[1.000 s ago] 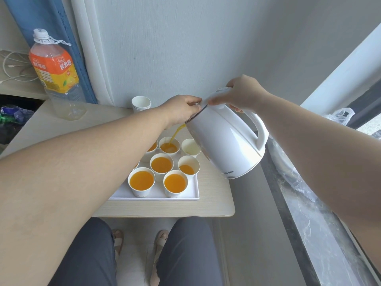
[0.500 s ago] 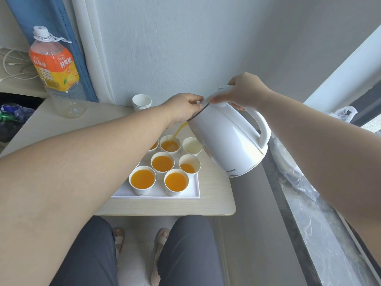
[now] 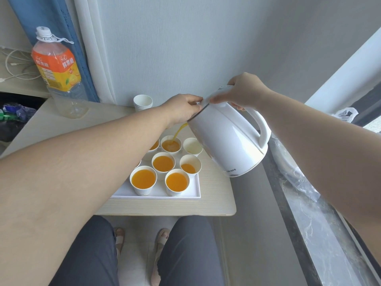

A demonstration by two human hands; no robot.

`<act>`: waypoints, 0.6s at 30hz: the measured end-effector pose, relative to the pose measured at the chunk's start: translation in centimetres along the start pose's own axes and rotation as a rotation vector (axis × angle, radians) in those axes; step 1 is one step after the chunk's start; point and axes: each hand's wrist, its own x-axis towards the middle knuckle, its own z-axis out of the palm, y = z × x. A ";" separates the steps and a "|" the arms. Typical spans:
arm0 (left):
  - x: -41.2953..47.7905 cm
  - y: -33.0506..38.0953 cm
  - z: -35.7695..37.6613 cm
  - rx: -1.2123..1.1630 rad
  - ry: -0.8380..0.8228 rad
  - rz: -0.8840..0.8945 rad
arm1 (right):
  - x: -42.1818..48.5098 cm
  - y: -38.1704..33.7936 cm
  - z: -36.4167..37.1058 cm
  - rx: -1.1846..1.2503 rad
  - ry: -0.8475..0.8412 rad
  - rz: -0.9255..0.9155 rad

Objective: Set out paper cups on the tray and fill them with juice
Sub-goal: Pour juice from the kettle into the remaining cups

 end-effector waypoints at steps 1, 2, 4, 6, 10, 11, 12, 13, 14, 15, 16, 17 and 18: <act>0.0 0.0 0.0 0.001 0.000 -0.001 | 0.0 -0.1 0.0 -0.003 0.000 -0.001; 0.0 0.0 0.0 0.002 -0.001 -0.002 | 0.0 -0.1 0.0 -0.005 0.002 -0.002; 0.0 -0.1 -0.1 0.000 -0.004 -0.002 | 0.1 -0.1 0.0 -0.009 0.002 -0.004; 0.0 -0.1 -0.1 0.002 -0.002 -0.004 | 0.1 -0.2 0.0 -0.015 -0.001 -0.001; 0.0 -0.1 -0.2 -0.004 0.000 -0.008 | 0.0 -0.3 0.0 -0.012 0.002 0.001; 0.0 -0.2 -0.1 -0.010 0.000 -0.008 | 0.0 -0.4 0.1 -0.008 0.002 -0.001; -0.1 -0.2 -0.2 -0.014 -0.001 -0.008 | 0.0 -0.4 0.1 -0.008 0.001 0.000; -0.2 -0.2 -0.2 -0.018 -0.002 -0.008 | -0.1 -0.5 0.1 -0.010 -0.001 0.002; -0.2 -0.3 -0.2 -0.018 -0.002 -0.009 | -0.1 -0.5 0.2 -0.012 -0.003 0.005; -0.2 -0.3 -0.2 -0.015 -0.003 -0.007 | -0.1 -0.4 0.3 -0.013 -0.003 0.006; -0.3 -0.4 -0.2 -0.007 -0.004 -0.007 | -0.1 -0.4 0.3 -0.008 -0.005 0.006; -0.3 -0.4 -0.3 0.001 -0.004 -0.007 | 0.0 -0.3 0.5 0.000 -0.006 0.003; -0.3 -0.5 -0.3 0.009 -0.002 -0.008 | 0.0 -0.2 0.5 0.010 -0.007 0.001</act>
